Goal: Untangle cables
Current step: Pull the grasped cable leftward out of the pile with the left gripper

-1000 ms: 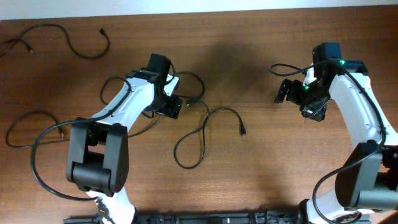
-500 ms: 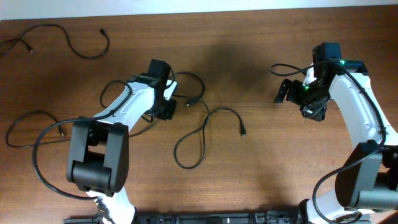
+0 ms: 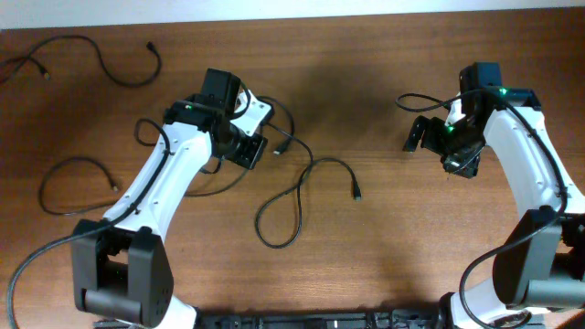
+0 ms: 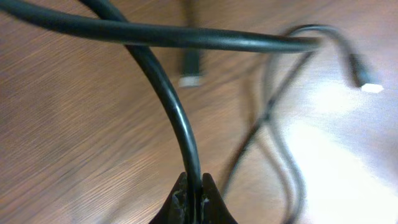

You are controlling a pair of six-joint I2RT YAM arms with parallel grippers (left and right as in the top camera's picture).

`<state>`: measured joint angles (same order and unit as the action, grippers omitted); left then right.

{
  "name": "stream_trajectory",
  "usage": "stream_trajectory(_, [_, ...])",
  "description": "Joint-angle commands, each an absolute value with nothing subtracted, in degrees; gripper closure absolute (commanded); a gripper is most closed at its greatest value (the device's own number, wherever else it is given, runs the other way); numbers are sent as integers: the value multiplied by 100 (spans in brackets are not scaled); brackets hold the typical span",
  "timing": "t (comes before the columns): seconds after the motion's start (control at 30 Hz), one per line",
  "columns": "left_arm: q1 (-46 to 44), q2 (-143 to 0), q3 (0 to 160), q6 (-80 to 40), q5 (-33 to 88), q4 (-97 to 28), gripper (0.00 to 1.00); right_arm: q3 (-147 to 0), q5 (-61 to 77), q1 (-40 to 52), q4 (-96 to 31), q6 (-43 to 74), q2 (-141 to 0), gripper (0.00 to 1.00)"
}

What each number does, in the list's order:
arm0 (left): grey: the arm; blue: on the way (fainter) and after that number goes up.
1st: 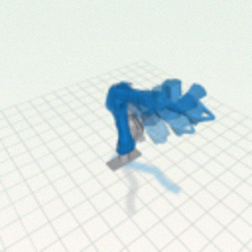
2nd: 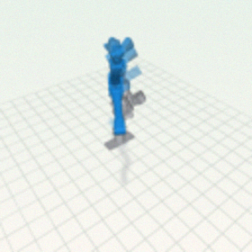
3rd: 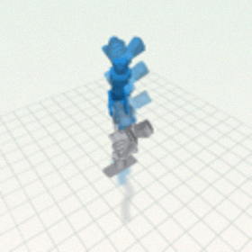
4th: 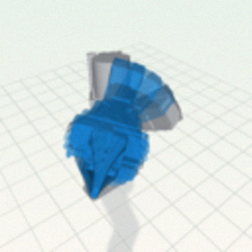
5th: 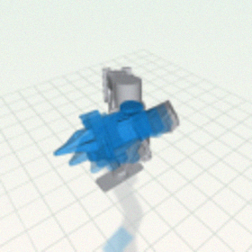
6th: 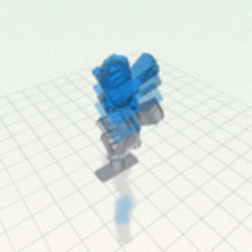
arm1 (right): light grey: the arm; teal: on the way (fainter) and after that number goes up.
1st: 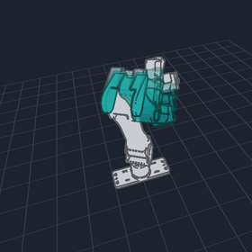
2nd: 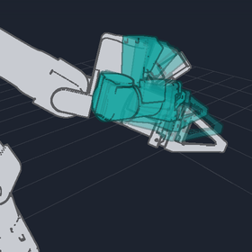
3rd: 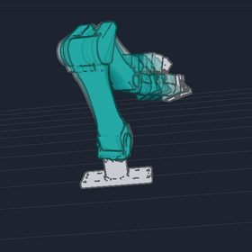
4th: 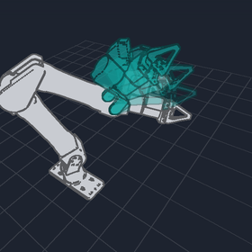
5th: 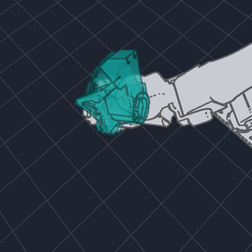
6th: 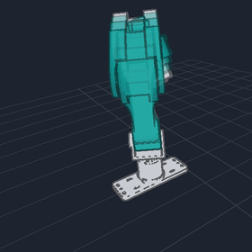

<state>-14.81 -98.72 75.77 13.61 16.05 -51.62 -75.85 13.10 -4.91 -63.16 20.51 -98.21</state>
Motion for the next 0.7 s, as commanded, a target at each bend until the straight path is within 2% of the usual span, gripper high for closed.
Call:
stream_trajectory(0.0, [-1343, -9651, 7837, 1946, 3186, -5127, 100, -7607, 1282, -491, -6318, 1992, -9756, 2])
stream_trajectory(0.1, [-1087, -9640, 8020, 1984, 4198, -4963, 100, -7607, 1282, -491, -6316, 1992, -9756, 2])
stream_trajectory(0.23, [-1109, -9675, 8018, 1981, 2235, -6086, 100, -7607, 1282, -491, -6316, 1992, -9756, 2])
stream_trajectory(0.27, [-1107, -9673, 8020, 1979, 2084, -6445, 100, -7607, 1282, -491, -6316, 1992, -9756, 2])
stream_trajectory(0.33, [-1107, -9673, 8066, 2023, 2696, -6694, 100, -7607, 1282, -491, -6318, 1992, -9756, 2])
stream_trajectory(0.4, [-1100, -9673, 8296, 2620, 3903, -6965, 100, -7607, 1282, -491, -6316, 1992, -9756, 2])
stream_trajectory(0.43, [-1079, -9673, 8597, 3037, 4893, -7212, 100, -7607, 1282, -491, -6318, 1992, -9756, 2])
stream_trajectory(0.5, [-1031, -9673, 9181, 3079, 6047, -7341, 100, -7607, 1282, -491, -6316, 1992, -9756, 1])
stream_trajectory(0.53, [-989, -9673, 9443, 2729, 6416, -7308, 100, -7607, 1282, -491, -6316, 1992, -9756, 2])
stream_trajectory(0.6, [-849, -9673, 9743, 1208, 6864, -7022, 100, -7607, 1282, -491, -6316, 1992, -9756, 2])
stream_trajectory(0.63, [-709, -9673, 9821, -368, 7310, -6608, 100, -7607, 1282, -491, -6316, 1992, -9756, 2])
stream_trajectory(0.67, [-639, -9673, 9821, -1269, 7579, -6375, 100, -7607, 1282, -491, -6316, 1992, -9756, 2])
